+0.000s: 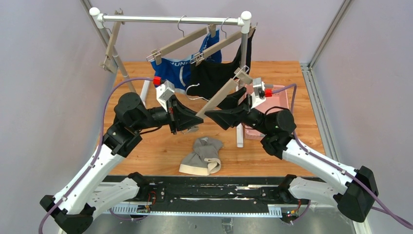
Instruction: Remove the underwear clipped to the hanger
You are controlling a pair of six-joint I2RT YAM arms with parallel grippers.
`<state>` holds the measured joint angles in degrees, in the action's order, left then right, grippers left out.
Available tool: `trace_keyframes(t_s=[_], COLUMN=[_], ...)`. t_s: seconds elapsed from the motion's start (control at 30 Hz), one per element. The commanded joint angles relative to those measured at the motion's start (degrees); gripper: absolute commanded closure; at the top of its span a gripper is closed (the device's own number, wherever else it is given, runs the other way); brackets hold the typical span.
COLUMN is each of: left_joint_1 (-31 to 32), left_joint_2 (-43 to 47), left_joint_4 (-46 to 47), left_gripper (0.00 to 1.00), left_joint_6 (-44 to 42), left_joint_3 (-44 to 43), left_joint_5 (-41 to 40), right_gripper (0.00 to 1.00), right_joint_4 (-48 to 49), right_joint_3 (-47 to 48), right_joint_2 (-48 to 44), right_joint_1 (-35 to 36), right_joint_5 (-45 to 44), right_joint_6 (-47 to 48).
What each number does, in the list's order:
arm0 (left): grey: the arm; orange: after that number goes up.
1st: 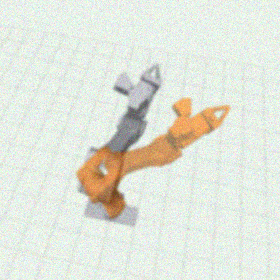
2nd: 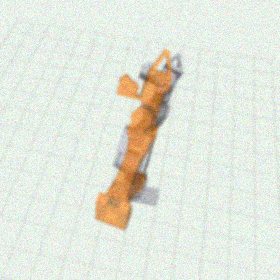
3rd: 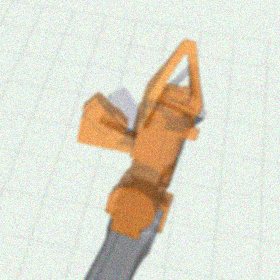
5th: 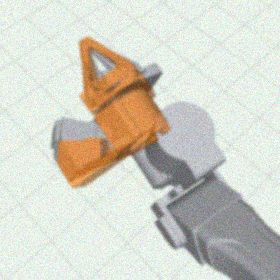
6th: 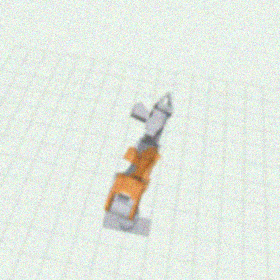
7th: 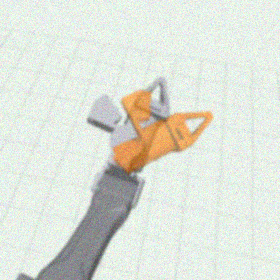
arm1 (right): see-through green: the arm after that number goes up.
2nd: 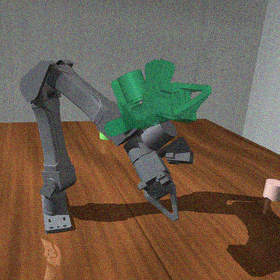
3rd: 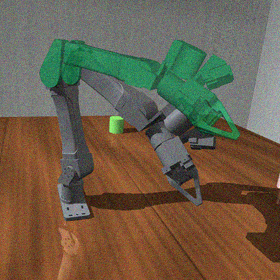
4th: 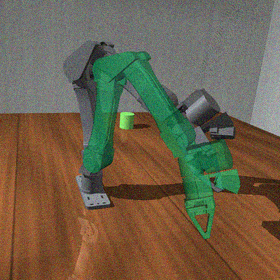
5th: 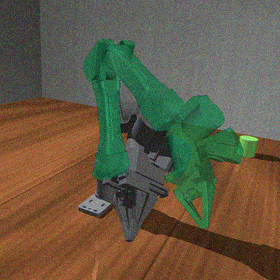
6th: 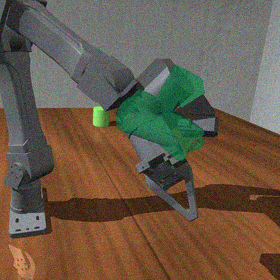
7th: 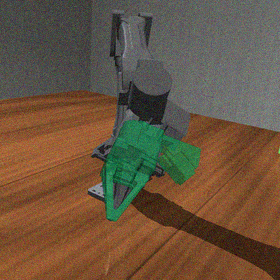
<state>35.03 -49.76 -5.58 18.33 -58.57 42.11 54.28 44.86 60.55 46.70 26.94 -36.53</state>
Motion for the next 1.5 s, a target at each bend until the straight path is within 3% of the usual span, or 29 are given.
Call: trace_keyframes(t_s=[0.0, 0.13, 0.27, 0.47, 0.8, 1.37, 1.4, 1.47], left_joint_1=[0.31, 0.31, 0.31, 0.35, 0.31, 0.31, 0.31, 0.31], left_joint_2=[1.7, 4.93, 9.96, 14.6, 18.89, 24.48, 24.42, 23.51], left_joint_4=[-8.68, -23.64, -35.96, -53.65, -70.15, -70.98, -71.01, -70.9], left_gripper=[1.0, 1.0, 1.0, 1.0, 1.0, 1.0, 1.0, 1.0], left_joint_6=[-3.69, -9.97, -13.6, -9.7, -2.69, 1.44, 1.37, 1.08], left_joint_3=[-4.6, -7.87, -10.58, -15.61, -19.16, -20.89, -21.17, -21.99], left_joint_5=[-3.97, -9.49, -16.39, -31.47, -45.7, -56.25, -57.55, -59.19], right_gripper=[0.37, 0.35, 0.35, 0.38, 0.37, 0.32, 0.35, 0.54], right_joint_4=[-8.92, -24.06, -44.56, -59.6, -58.31, -58.54, -58.98, -60.28], right_joint_3=[1.96, 2.66, 3.6, 2.95, -2.14, 0.46, 0.86, 1.86], right_joint_2=[-1.64, -4.35, -5.95, -2.49, 5.51, 21.18, 22.39, 24.99], right_joint_1=[1.36, 2.34, 5.19, 11.09, 15.21, 21.0, 21.06, 21.07], right_joint_5=[0.61, 0.37, -7.86, -18.65, -19.63, -22.8, -23.53, -24.53], right_joint_6=[5.76, 14.05, 23.54, 31.8, 30.7, 30.79, 30.54, 30.23])
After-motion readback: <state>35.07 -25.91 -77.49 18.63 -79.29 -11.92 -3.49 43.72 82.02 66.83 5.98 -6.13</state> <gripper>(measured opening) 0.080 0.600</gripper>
